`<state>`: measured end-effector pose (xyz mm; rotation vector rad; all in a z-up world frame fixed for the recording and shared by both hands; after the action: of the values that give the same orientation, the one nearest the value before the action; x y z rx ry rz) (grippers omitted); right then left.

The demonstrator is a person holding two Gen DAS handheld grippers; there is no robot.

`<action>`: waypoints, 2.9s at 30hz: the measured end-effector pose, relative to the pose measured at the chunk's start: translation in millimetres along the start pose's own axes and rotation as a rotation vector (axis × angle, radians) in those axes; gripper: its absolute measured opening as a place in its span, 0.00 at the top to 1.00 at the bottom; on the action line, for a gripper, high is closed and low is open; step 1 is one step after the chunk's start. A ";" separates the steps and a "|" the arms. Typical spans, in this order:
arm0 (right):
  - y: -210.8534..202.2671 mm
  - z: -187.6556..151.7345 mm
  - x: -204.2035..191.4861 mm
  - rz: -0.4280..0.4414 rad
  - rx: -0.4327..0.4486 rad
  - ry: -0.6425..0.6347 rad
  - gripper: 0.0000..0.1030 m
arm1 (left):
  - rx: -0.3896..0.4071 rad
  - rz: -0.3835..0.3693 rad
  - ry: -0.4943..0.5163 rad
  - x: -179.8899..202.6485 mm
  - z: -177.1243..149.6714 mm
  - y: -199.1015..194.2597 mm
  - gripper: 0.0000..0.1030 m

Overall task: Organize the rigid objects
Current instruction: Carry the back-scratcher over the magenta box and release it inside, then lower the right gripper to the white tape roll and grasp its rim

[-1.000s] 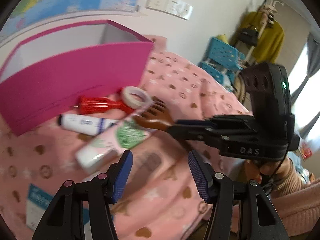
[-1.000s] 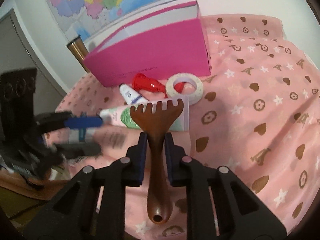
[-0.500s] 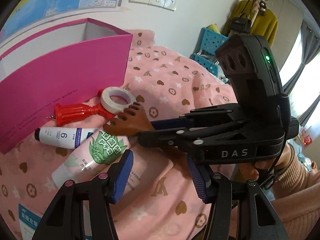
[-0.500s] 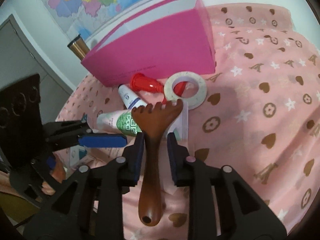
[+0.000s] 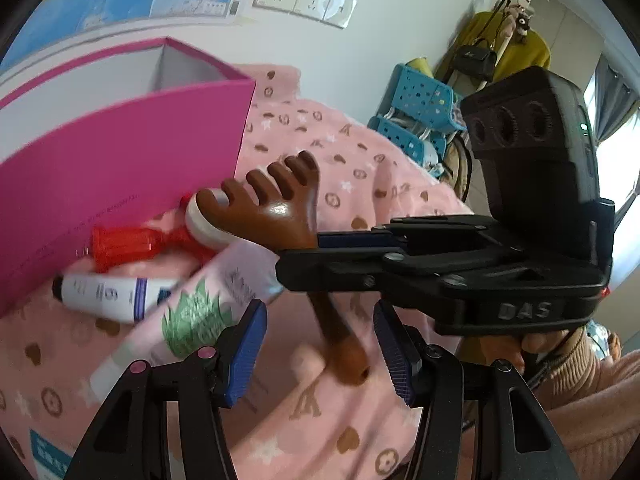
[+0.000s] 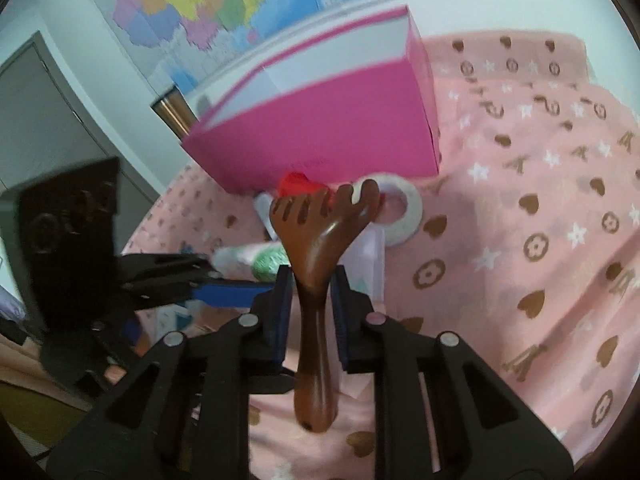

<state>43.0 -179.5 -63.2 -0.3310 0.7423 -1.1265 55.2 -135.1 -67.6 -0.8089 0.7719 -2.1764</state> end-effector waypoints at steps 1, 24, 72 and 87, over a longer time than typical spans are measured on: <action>-2.8 2.5 -2.0 0.014 0.011 0.000 0.80 | 0.007 -0.001 0.003 0.0 3.5 -1.3 0.54; -3.9 138.4 -34.1 0.071 0.163 -0.130 0.81 | 0.216 0.070 0.003 -38.7 124.6 -57.6 0.64; 1.4 140.9 16.4 -0.070 0.147 -0.061 0.52 | 0.234 0.238 -0.111 -112.3 114.1 -63.8 0.56; 26.7 52.9 45.6 -0.145 -0.023 0.028 0.52 | 0.141 0.203 -0.109 -88.1 42.5 -50.7 0.54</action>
<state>108.0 -216.0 -57.6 -0.3947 0.7657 -1.2619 117.0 -50.8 -33.0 -0.7376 0.6104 -1.9648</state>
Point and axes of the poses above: each gripper's, at about its wrist camera, not at the fingertips, and y roughly the way its jaws point, x to its right, z to its top, the point moved 4 cm from there along y, roughly the way its jaws point
